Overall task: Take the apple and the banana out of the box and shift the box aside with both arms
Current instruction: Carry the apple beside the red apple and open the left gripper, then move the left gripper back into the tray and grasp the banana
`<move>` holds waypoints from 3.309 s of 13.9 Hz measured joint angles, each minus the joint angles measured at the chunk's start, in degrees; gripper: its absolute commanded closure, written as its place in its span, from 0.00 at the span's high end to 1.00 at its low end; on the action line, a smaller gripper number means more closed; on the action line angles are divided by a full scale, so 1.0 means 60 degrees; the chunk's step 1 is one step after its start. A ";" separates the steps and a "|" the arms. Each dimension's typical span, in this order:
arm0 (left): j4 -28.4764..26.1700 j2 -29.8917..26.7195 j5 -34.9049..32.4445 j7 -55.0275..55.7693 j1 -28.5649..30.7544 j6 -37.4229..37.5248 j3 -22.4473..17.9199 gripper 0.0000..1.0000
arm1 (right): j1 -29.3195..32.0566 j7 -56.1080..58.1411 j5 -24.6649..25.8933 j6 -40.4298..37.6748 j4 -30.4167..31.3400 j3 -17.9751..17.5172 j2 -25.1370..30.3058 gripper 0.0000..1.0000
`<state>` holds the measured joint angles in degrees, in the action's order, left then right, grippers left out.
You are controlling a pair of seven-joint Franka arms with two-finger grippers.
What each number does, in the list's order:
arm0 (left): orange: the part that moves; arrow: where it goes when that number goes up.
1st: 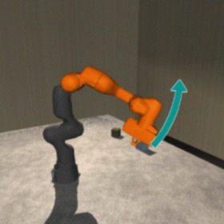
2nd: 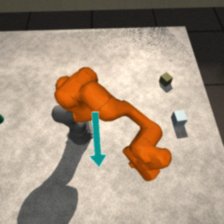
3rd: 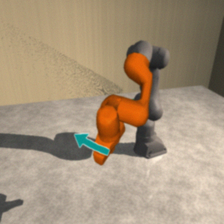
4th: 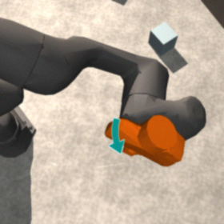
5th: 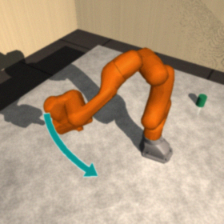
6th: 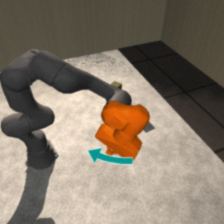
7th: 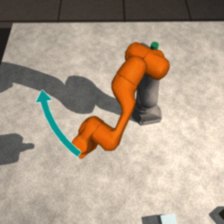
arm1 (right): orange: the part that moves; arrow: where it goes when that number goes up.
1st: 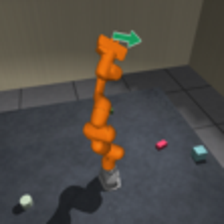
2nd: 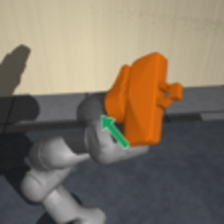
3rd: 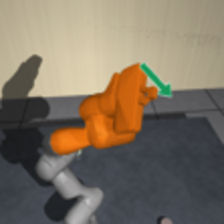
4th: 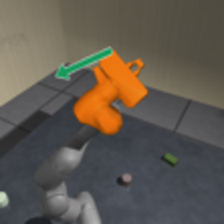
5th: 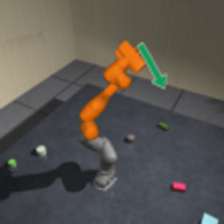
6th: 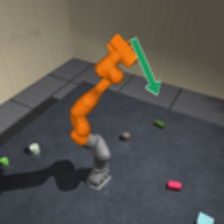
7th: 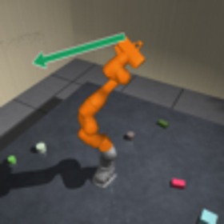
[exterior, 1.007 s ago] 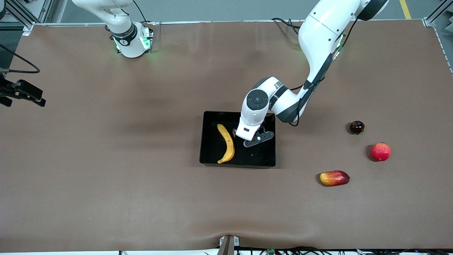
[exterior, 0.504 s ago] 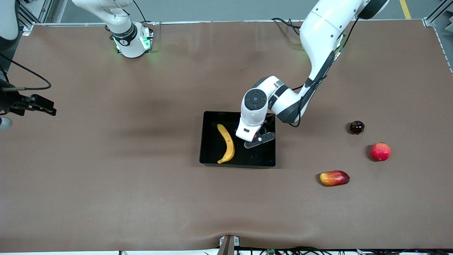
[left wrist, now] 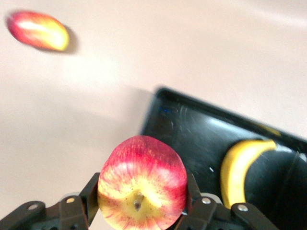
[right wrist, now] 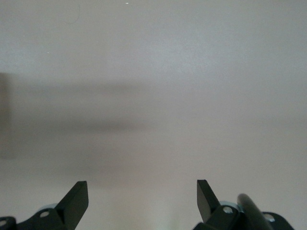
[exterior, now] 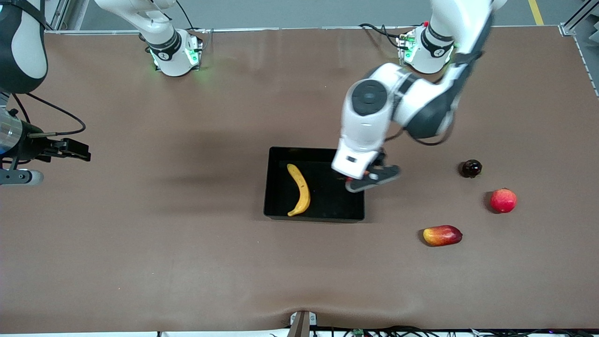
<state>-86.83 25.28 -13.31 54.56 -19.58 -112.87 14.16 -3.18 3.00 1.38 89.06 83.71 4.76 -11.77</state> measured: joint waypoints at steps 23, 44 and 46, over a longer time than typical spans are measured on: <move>-0.2603 0.1380 -0.0829 -0.3232 0.4449 -0.2076 0.0067 1.00 | -0.0128 -0.0008 -0.0350 -0.0001 -0.0026 -0.0002 0.0000 1.00; 0.1102 0.2961 -0.0945 -0.0755 0.0357 -0.1980 0.2292 1.00 | -0.0131 -0.0011 -0.0466 -0.0006 -0.0026 0.0005 0.0000 1.00; 0.1257 0.3393 -0.0945 -0.0371 -0.0636 -0.2544 0.1350 1.00 | -0.0131 -0.0012 -0.0523 -0.0006 -0.0025 0.0006 -0.0001 1.00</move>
<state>-79.29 45.64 -18.98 52.34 -23.39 -128.13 22.26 -3.96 2.93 -1.76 89.02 83.56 4.80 -11.77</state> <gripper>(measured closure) 0.000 0.000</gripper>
